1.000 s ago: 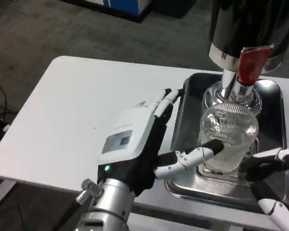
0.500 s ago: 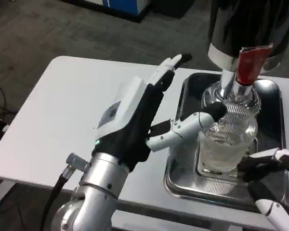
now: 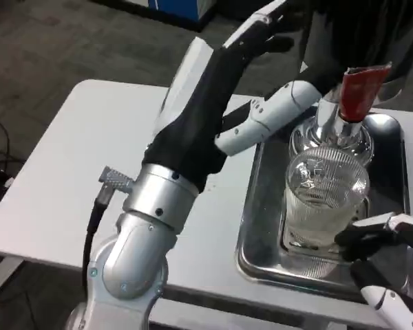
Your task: Grasp the cup under the faucet to collect the drink, then remove the cup.
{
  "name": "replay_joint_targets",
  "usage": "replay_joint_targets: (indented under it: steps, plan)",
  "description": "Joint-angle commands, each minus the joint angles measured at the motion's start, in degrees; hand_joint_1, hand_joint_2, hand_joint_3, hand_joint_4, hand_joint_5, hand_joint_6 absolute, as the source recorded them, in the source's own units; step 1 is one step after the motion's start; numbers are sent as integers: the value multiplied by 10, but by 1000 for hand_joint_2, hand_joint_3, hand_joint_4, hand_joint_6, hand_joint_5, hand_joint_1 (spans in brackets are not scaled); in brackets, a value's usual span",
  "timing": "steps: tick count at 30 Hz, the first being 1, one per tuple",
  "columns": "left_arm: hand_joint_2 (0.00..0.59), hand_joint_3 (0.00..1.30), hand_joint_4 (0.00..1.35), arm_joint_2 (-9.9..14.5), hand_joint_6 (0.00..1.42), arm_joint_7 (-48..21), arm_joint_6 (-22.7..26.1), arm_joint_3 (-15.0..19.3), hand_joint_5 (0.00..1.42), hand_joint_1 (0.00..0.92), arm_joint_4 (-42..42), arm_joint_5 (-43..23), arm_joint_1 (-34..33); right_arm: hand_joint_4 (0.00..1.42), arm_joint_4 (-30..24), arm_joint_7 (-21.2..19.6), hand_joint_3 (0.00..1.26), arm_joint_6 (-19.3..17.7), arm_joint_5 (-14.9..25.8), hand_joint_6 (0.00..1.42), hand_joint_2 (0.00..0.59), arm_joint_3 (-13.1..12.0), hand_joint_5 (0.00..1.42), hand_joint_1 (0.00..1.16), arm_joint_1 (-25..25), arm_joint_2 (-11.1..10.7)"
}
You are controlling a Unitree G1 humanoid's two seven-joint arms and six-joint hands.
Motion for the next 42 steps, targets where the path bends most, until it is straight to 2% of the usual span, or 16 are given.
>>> replay_joint_targets:
  steps: [1, 16, 22, 26, 32, 37, 42]
  plan:
    - [36, 210, 222, 1, 243, -16, -20, -10, 252, 128, 24, -21, -24, 589, -6, -3, 562, 0, -3, 385, 390, 5, 558, 414, 3, 7]
    - [35, 233, 248, -10, 261, -53, -53, -21, 280, 130, 94, -93, -81, 589, -4, -2, 562, -1, 3, 385, 390, 0, 558, 414, 2, 5]
    - [46, 242, 258, -46, 273, -48, -27, -40, 290, 147, 77, -100, -77, 589, -3, -2, 562, -2, 6, 385, 390, -4, 558, 414, 3, 4]
    - [55, 251, 260, -60, 285, -54, -20, -39, 303, 155, 78, -116, -75, 589, -2, -2, 562, -3, 8, 385, 390, -5, 558, 414, 4, 4]
    - [57, 253, 263, -69, 309, -62, -16, -48, 309, 171, 81, -132, -72, 589, 0, -2, 562, -4, 8, 385, 390, -5, 558, 414, 5, 4]
    - [60, 261, 288, -58, 313, -89, -19, -53, 325, 175, 84, -151, -66, 589, 0, -2, 562, -4, 8, 385, 390, -5, 558, 414, 5, 4]
    - [64, 327, 369, -21, 325, -120, -22, -61, 381, 139, 76, -144, -65, 589, 2, -2, 562, -5, 8, 385, 390, -4, 558, 414, 5, 4]
